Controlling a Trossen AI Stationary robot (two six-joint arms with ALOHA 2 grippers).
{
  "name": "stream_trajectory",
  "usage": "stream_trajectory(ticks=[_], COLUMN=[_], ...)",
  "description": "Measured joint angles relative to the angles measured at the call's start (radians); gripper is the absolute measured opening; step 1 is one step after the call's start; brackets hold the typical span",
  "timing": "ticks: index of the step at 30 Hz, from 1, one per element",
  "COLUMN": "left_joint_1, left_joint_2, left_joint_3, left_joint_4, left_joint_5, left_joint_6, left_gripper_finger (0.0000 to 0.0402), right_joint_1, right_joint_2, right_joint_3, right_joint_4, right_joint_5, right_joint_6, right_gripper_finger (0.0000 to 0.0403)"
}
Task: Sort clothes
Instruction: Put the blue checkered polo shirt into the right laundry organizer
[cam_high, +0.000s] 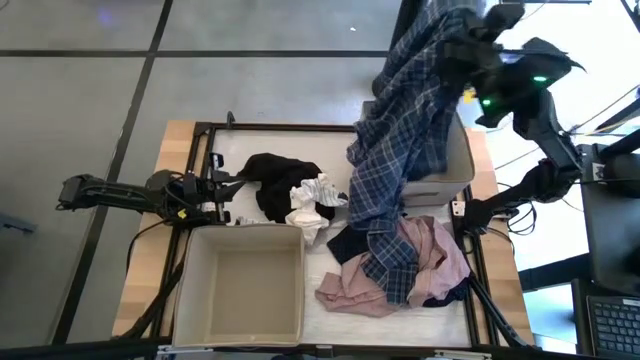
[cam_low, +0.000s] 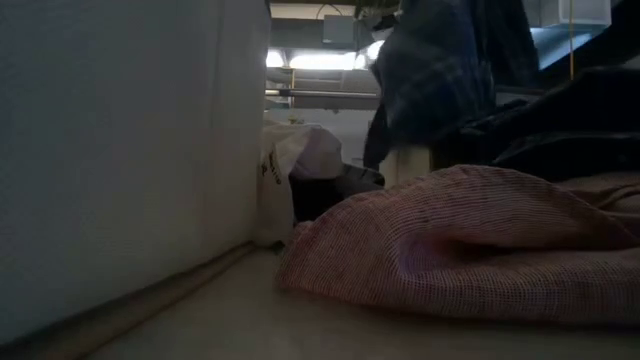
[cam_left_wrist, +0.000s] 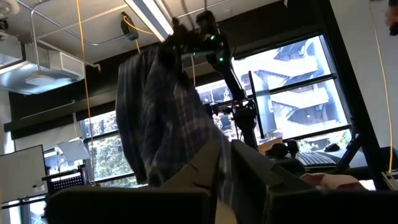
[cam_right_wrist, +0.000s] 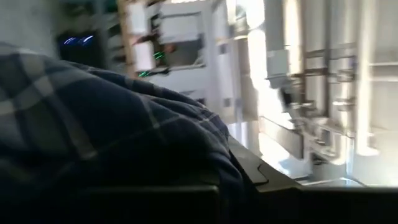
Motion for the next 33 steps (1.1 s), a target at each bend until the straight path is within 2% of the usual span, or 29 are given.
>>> stream_trajectory(ticks=[9, 16, 20, 25, 33], left_joint_1=[0.0, 0.0, 0.0, 0.0, 0.0], left_joint_2=[0.0, 0.0, 0.0, 0.0, 0.0], left_joint_3=[0.0, 0.0, 0.0, 0.0, 0.0], left_joint_4=[0.005, 0.005, 0.005, 0.005, 0.005], left_joint_5=[0.0, 0.0, 0.0, 0.0, 0.0], left_joint_6=[0.0, 0.0, 0.0, 0.0, 0.0], left_gripper_finger=[0.0031, 0.0031, 0.0031, 0.0031, 0.0031], right_joint_1=[-0.212, -0.315, -0.346, -0.375, -0.388], right_joint_2=[0.0, -0.001, -0.001, -0.001, -0.001], right_joint_3=[-0.108, -0.28, -0.404, -0.578, -0.877], right_joint_4=[-0.503, -0.724, -0.765, -0.736, -0.599], right_joint_5=[-0.164, -0.368, -0.493, -0.674, -0.767], right_joint_6=[0.523, 0.781, 0.854, 0.899, 0.931], right_gripper_finger=[0.0006, 0.001, 0.0011, 0.0011, 0.0012])
